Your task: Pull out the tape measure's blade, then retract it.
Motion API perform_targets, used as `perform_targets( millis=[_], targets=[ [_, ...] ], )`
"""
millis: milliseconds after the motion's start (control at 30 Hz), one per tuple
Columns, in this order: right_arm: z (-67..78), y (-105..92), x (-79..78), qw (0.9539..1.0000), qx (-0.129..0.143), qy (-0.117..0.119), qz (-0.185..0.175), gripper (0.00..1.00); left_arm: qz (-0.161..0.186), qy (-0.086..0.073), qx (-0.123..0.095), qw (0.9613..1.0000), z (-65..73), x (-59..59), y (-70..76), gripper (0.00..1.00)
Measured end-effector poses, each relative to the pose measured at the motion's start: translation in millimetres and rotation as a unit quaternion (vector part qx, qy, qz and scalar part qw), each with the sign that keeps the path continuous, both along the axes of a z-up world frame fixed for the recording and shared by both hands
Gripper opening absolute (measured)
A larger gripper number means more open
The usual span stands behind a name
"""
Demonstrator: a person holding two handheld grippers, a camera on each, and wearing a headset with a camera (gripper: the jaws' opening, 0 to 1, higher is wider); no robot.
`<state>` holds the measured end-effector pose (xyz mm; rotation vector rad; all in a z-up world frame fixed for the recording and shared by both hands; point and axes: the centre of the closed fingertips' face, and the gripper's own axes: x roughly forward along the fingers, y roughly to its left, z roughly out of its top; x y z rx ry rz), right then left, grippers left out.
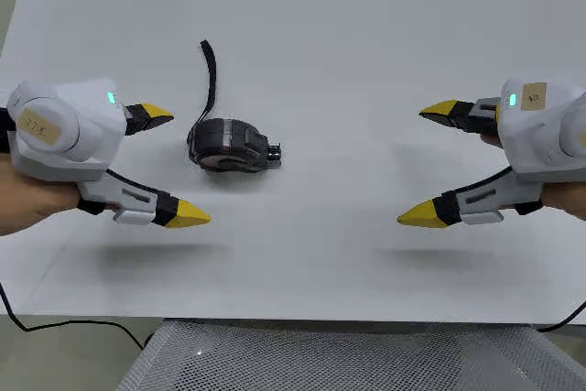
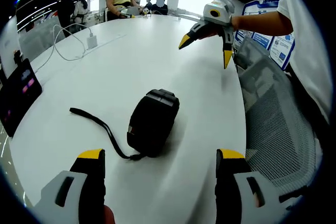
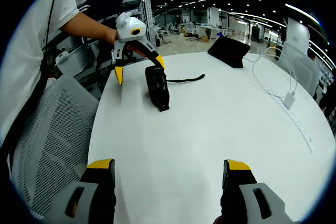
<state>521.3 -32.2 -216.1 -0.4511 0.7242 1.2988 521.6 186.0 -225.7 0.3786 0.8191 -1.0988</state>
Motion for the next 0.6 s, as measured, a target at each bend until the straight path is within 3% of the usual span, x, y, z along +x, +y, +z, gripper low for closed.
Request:
perform_targets(
  millis=[200,500,600],
  targets=[
    [-3.3,12.2,4.3,0.9999,0.007,0.003,0.010,0.82,-0.013,0.002,0.006,0.9999,-3.3,6.0,-2.6,0.71],
    [-8.3,29.0,8.0,0.9996,0.019,0.010,0.018,0.82,-0.032,-0.006,0.027,0.9991,-12.8,14.5,-4.3,0.46],
    [-9.0,33.5,9.5,0.9995,0.024,0.012,0.018,0.81,-0.037,-0.010,0.030,0.9988,-14.2,17.8,-6.4,0.41]
  ],
)
